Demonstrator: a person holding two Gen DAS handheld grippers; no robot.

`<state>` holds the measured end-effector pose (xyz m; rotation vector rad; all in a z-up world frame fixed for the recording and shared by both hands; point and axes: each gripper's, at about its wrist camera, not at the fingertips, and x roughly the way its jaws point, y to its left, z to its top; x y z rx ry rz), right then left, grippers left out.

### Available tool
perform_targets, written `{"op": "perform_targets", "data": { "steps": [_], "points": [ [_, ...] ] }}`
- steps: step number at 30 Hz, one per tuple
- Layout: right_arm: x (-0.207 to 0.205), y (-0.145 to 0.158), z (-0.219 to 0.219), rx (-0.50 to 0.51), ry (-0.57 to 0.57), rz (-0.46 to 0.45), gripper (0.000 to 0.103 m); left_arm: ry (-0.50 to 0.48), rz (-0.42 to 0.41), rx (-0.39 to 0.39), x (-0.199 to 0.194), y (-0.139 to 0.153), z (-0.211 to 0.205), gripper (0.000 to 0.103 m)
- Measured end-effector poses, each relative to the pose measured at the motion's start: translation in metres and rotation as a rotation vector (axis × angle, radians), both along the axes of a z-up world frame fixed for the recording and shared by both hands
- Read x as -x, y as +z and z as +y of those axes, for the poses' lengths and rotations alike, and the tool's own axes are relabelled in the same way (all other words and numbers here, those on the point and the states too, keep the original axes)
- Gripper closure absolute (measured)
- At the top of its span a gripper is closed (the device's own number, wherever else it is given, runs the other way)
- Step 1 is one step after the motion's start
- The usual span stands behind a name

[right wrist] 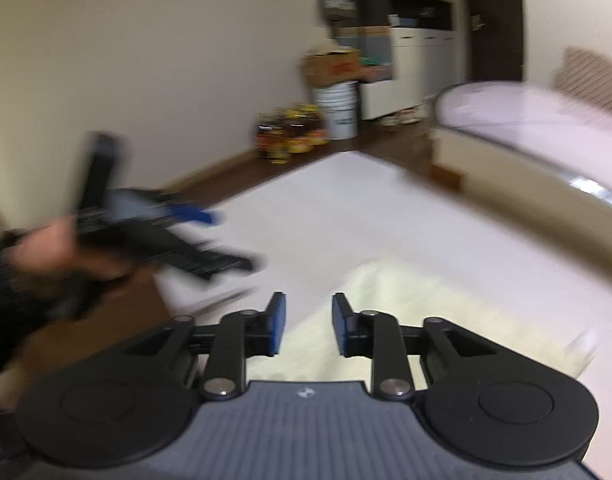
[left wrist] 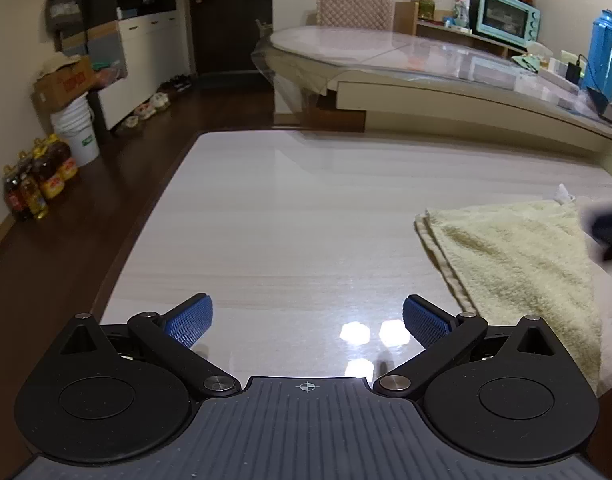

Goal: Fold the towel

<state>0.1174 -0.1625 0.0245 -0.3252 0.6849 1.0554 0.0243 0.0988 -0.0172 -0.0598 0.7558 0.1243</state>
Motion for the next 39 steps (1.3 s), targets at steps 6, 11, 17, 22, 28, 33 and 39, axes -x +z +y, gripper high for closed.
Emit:
{"op": "perform_targets", "data": {
  "steps": [6,11,17,22,28,33,39],
  "points": [
    [-0.062,-0.040,0.068,0.150,0.044,-0.065,0.076,-0.019,0.005,0.018,0.002,-0.002,-0.005,0.000],
    [-0.080,-0.056,0.097,0.194,0.089,-0.069,0.076,-0.014,0.007,0.027,-0.001,-0.004,-0.002,0.000],
    [-0.081,-0.068,0.111,0.212,0.116,-0.097,0.099,-0.009,0.008,0.031,-0.006,-0.006,0.000,0.000],
    [-0.070,-0.055,0.088,0.150,0.095,-0.120,0.100,-0.014,0.013,0.029,-0.008,-0.008,-0.002,0.000],
    [-0.044,-0.017,0.051,0.087,0.080,-0.178,0.101,-0.028,0.003,0.024,-0.008,-0.004,-0.008,0.000],
    [0.014,0.023,-0.027,0.023,-0.005,-0.248,0.101,-0.053,-0.010,0.013,-0.010,-0.001,-0.015,0.000],
    [0.080,0.013,-0.121,0.039,-0.218,-0.275,0.101,-0.103,-0.008,-0.010,-0.018,-0.006,-0.029,0.000]
  ]
}}
